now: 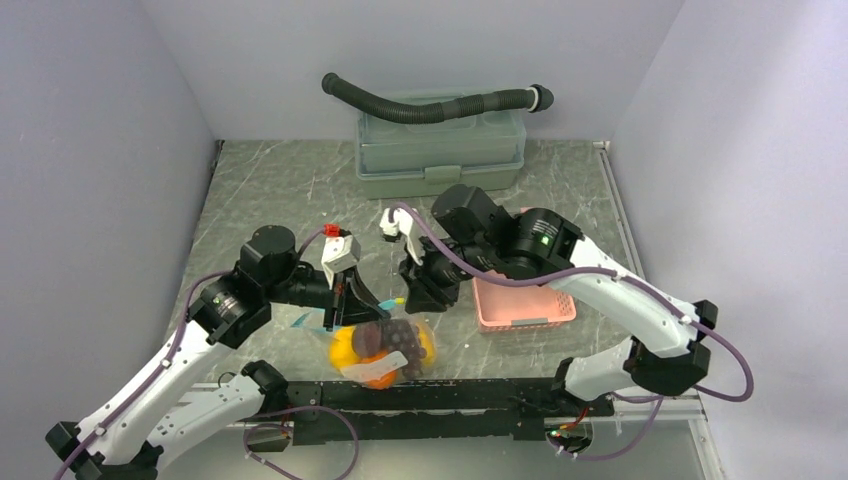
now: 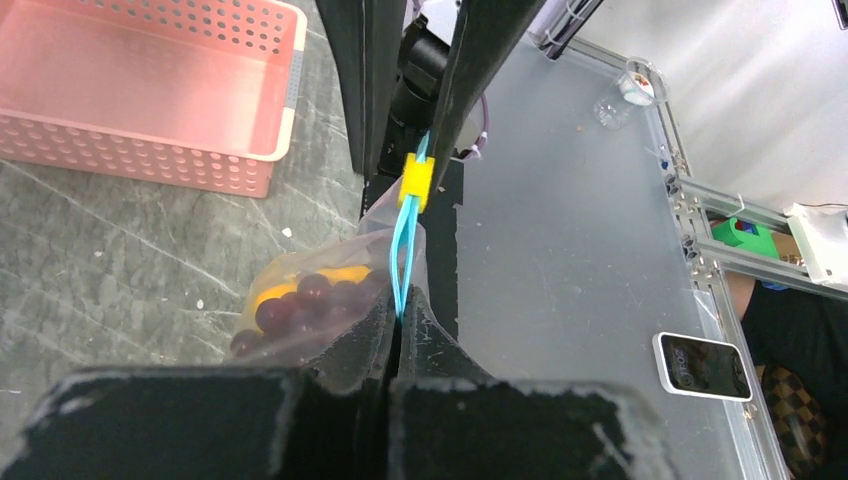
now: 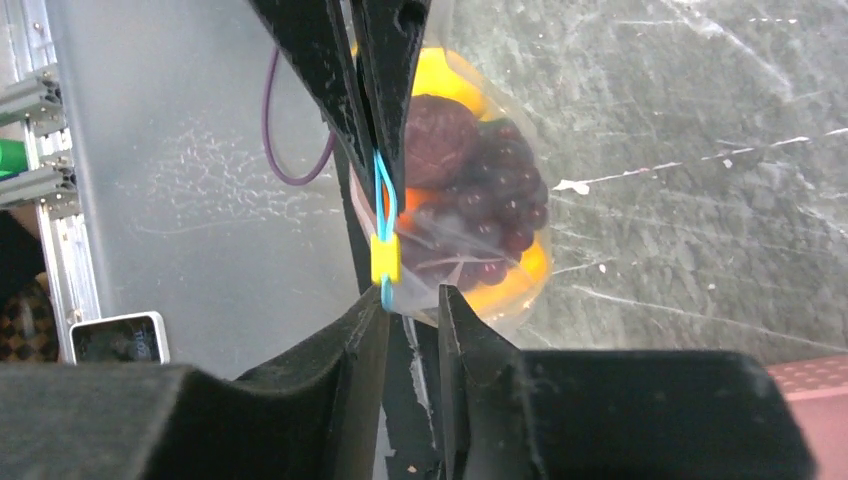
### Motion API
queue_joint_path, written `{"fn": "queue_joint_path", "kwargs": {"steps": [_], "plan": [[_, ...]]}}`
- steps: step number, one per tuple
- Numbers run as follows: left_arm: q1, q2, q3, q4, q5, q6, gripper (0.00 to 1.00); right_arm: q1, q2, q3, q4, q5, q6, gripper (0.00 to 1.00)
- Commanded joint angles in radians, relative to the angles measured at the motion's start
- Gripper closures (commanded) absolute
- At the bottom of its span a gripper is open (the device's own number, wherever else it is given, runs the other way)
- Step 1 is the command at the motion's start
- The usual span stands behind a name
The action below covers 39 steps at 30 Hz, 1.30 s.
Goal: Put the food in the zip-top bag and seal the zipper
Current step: Zip the zipper food storage bag at the center of the board.
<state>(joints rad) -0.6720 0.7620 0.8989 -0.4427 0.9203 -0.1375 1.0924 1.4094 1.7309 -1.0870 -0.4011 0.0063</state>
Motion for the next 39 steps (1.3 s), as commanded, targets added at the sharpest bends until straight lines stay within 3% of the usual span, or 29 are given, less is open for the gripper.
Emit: {"fn": "queue_joint_path", "kwargs": {"steps": [1, 4, 12, 24, 39], "plan": [[-0.005, -0.028, 0.023, 0.011, 0.036, 0.021, 1.00, -0.008, -0.116, -0.069, 0.128, 0.010, -0.030, 0.69], [-0.004, -0.030, 0.025, 0.020, 0.039, 0.014, 1.00, -0.008, -0.174, -0.140, 0.208, -0.015, -0.050, 0.58], [-0.004, -0.038, 0.023, 0.036, 0.037, -0.011, 1.00, -0.008, -0.342, -0.375, 0.447, -0.070, -0.101, 0.50], [-0.003, -0.042, 0.024, 0.061, 0.052, -0.031, 1.00, -0.006, -0.437, -0.564, 0.733, -0.095, -0.122, 0.47], [-0.005, -0.051, 0.032, 0.083, 0.037, -0.047, 1.00, -0.003, -0.398, -0.625, 0.825, -0.130, -0.093, 0.49]]}}
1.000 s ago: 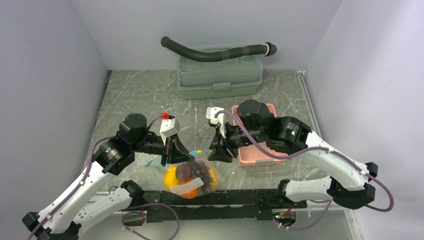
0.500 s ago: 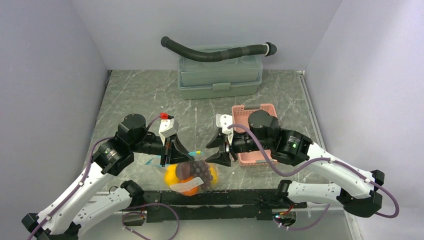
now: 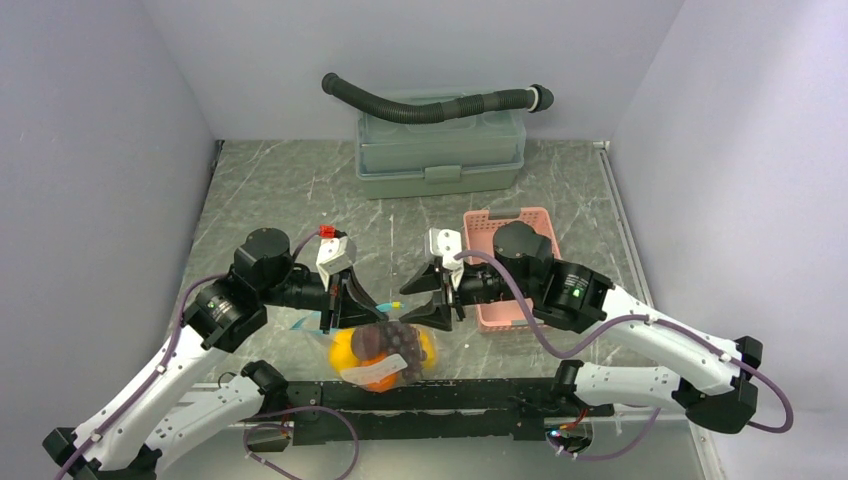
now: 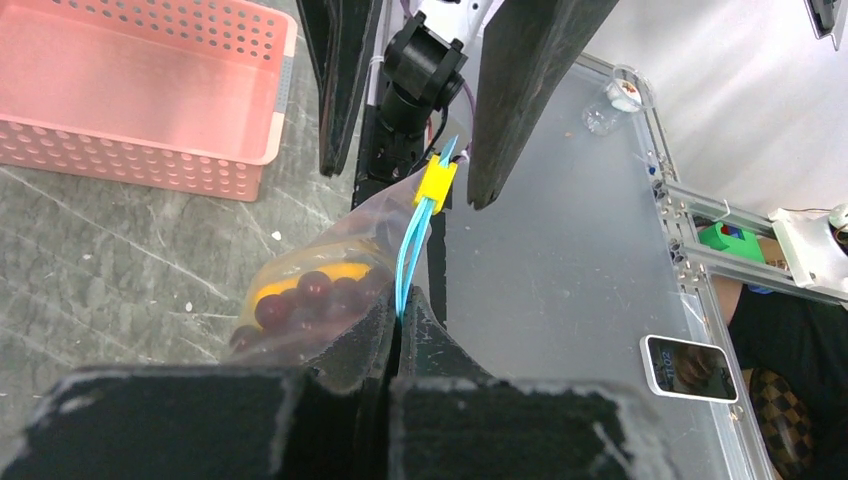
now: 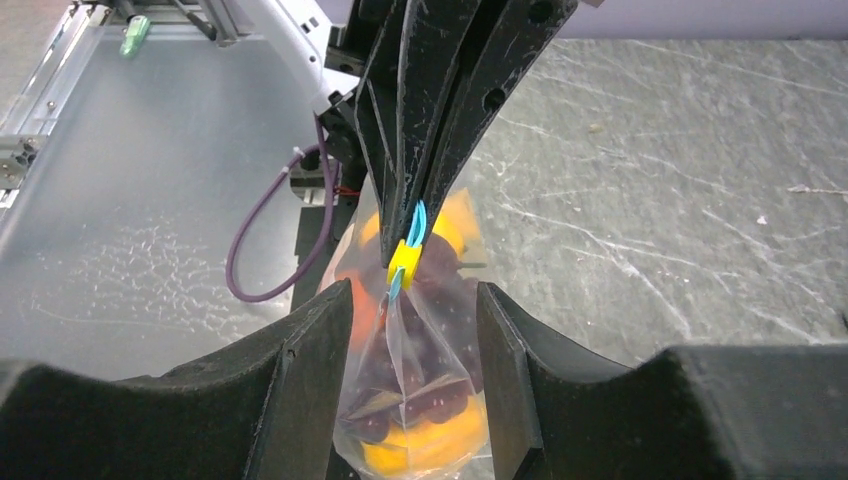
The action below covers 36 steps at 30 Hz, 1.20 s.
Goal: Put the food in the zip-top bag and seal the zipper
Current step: Zip the zipper food storage bag at the center of the board.
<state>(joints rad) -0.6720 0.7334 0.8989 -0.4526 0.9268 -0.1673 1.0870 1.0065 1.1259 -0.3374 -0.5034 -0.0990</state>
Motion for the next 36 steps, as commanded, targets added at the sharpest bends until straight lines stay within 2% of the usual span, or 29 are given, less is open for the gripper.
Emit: {"fn": "queue_joint_path", "kwargs": {"steps": [1, 11, 15, 20, 26, 33, 36], "plan": [[-0.004, -0.021, 0.034, 0.093, 0.032, -0.018, 1.00, 0.001, 0.005, -0.027, 0.082, -0.030, 0.015, 0.49], [-0.004, -0.017, 0.043, 0.114, 0.037, -0.030, 1.00, 0.008, 0.021, -0.051, 0.110, -0.040, 0.033, 0.55], [-0.004, -0.014, 0.044, 0.117, 0.040, -0.033, 1.00, 0.008, 0.025, -0.048, 0.109, -0.047, 0.032, 0.62], [-0.005, -0.016, 0.047, 0.117, 0.043, -0.032, 1.00, 0.010, 0.041, -0.039, 0.100, -0.062, 0.029, 0.76], [-0.005, -0.020, 0.052, 0.109, 0.045, -0.029, 1.00, 0.013, 0.049, -0.033, 0.094, -0.070, 0.024, 1.00], [-0.004, -0.024, 0.053, 0.086, 0.030, -0.022, 1.00, 0.019, 0.038, -0.020, 0.076, -0.050, 0.014, 1.00], [-0.004, -0.030, 0.060, 0.072, 0.018, -0.015, 0.92, 0.020, 0.037, -0.005, 0.056, -0.044, 0.010, 1.00]]}}
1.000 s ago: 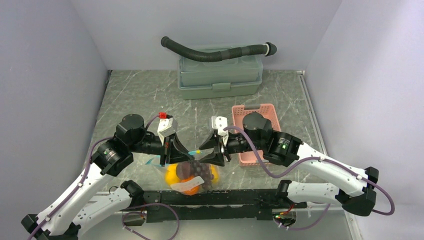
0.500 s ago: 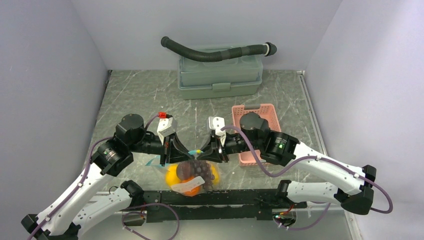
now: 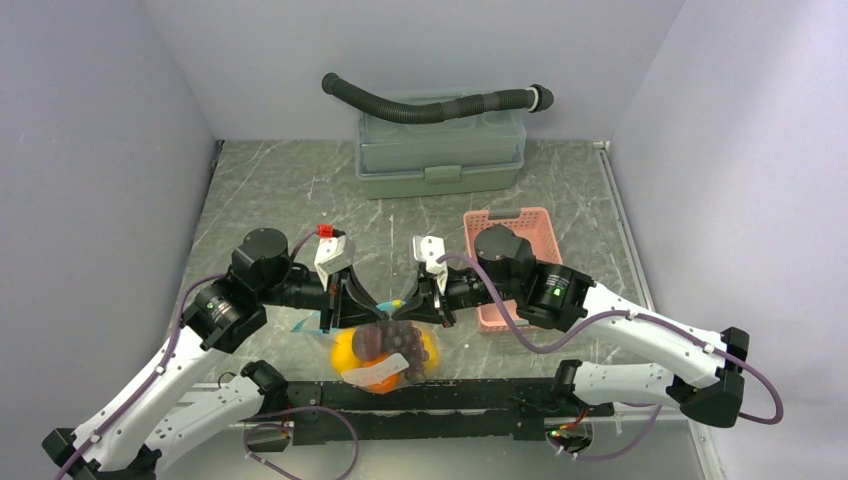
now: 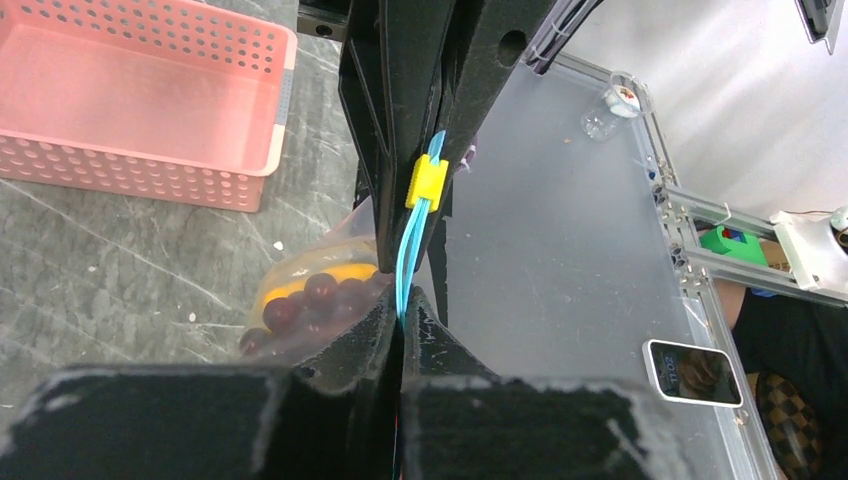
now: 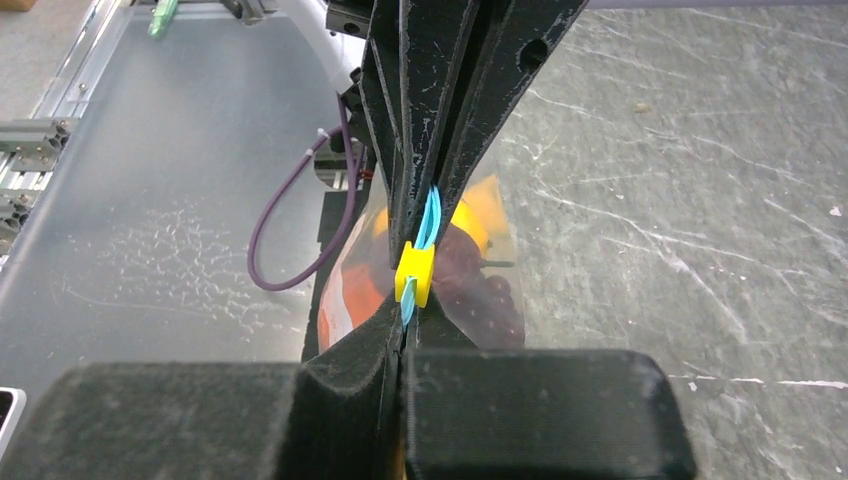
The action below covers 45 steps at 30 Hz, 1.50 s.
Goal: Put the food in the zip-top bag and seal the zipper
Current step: Zip the zipper food storage bag at the center of the board.
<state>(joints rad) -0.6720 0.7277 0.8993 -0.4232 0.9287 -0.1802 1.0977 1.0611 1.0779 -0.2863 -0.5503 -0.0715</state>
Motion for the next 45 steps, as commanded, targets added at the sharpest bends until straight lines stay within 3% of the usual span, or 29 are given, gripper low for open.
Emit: {"fn": "queue_joint_path", "kwargs": {"steps": [1, 4, 7, 12, 20, 28, 45], "plan": [[-0.004, -0.026, 0.062, 0.037, 0.012, 0.003, 0.88, 0.010, -0.016, 0.049, -0.002, 0.003, -0.019, 1.00], [-0.004, -0.031, 0.068, 0.023, -0.001, 0.011, 0.68, 0.011, -0.011, 0.063, -0.020, 0.003, -0.018, 1.00], [-0.004, -0.033, 0.075, 0.017, -0.007, 0.013, 0.56, 0.012, -0.007, 0.067, -0.028, 0.004, -0.014, 1.00], [-0.003, -0.030, 0.077, 0.053, -0.004, 0.000, 0.46, 0.013, -0.004, 0.062, -0.023, 0.008, -0.004, 1.00], [-0.004, -0.005, 0.055, 0.133, -0.001, -0.031, 0.38, 0.013, 0.056, 0.145, -0.105, 0.005, 0.025, 1.00], [-0.004, 0.015, 0.047, 0.164, 0.005, -0.033, 0.36, 0.013, 0.081, 0.172, -0.115, 0.000, 0.054, 1.00], [-0.004, 0.035, 0.033, 0.150, 0.000, -0.018, 0.49, 0.013, 0.115, 0.211, -0.123, -0.002, 0.102, 1.00]]}}
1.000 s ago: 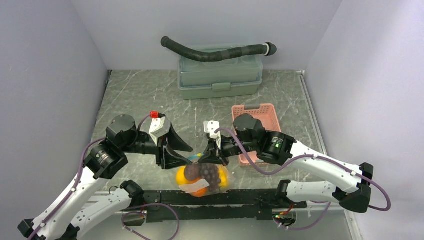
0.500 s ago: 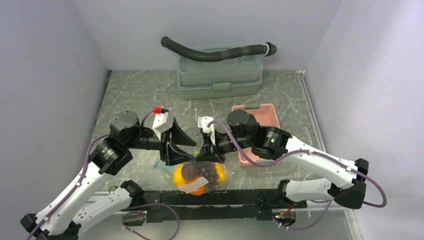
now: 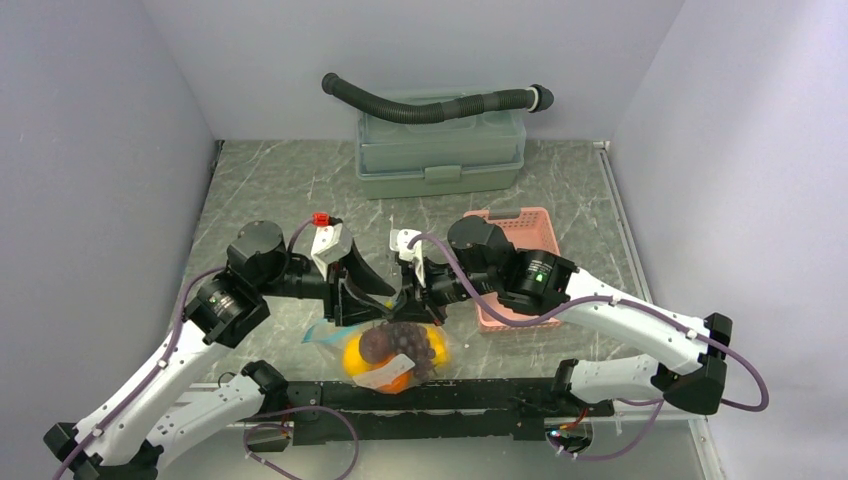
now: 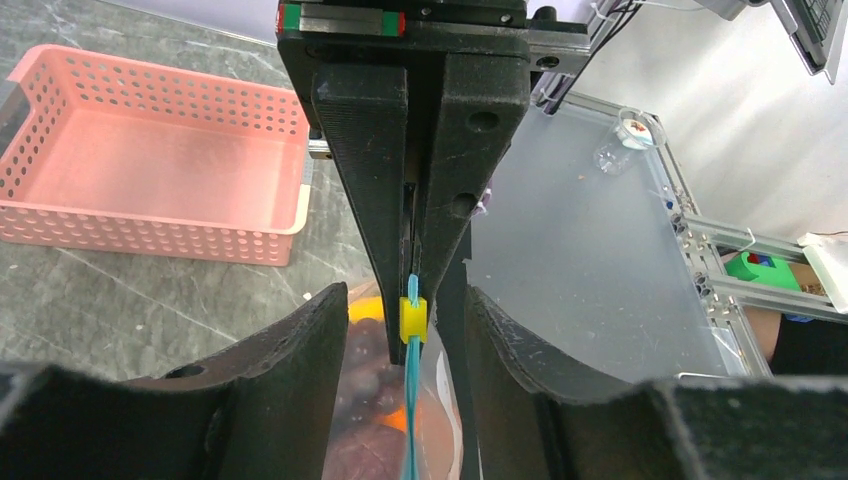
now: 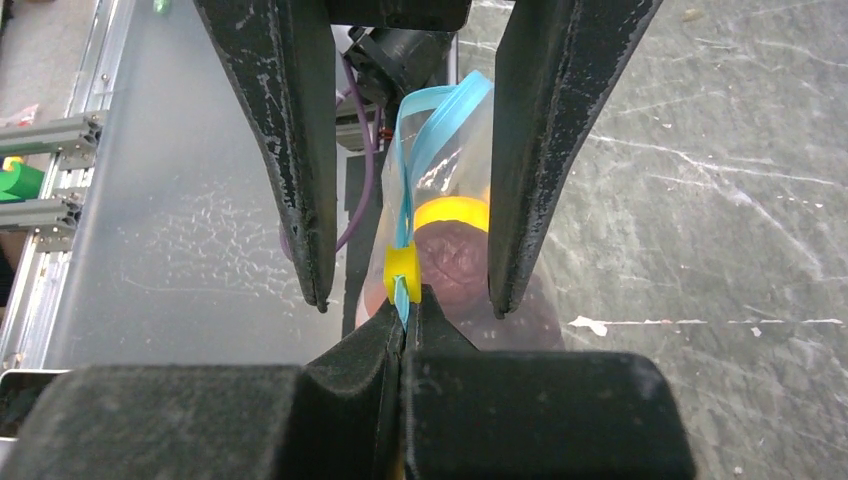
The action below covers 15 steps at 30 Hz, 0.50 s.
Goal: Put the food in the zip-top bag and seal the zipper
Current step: Zip the zipper food storage bag at the center of the board.
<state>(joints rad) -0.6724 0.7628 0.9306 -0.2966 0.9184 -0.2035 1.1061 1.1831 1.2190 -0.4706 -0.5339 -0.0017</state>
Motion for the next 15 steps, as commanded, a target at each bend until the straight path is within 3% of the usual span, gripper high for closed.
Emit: {"fn": "queue_joint_path", "kwargs": {"steps": [1, 15], "plan": [[-0.003, -0.002, 0.000, 0.021, 0.010, 0.008, 0.51, 0.005, -0.006, 0.070, 0.060, -0.019, 0.032, 1.00], [-0.004, -0.004, 0.008, -0.017, 0.011, 0.032, 0.95, 0.005, -0.019, 0.066, 0.064, -0.010, 0.040, 1.00]]}}
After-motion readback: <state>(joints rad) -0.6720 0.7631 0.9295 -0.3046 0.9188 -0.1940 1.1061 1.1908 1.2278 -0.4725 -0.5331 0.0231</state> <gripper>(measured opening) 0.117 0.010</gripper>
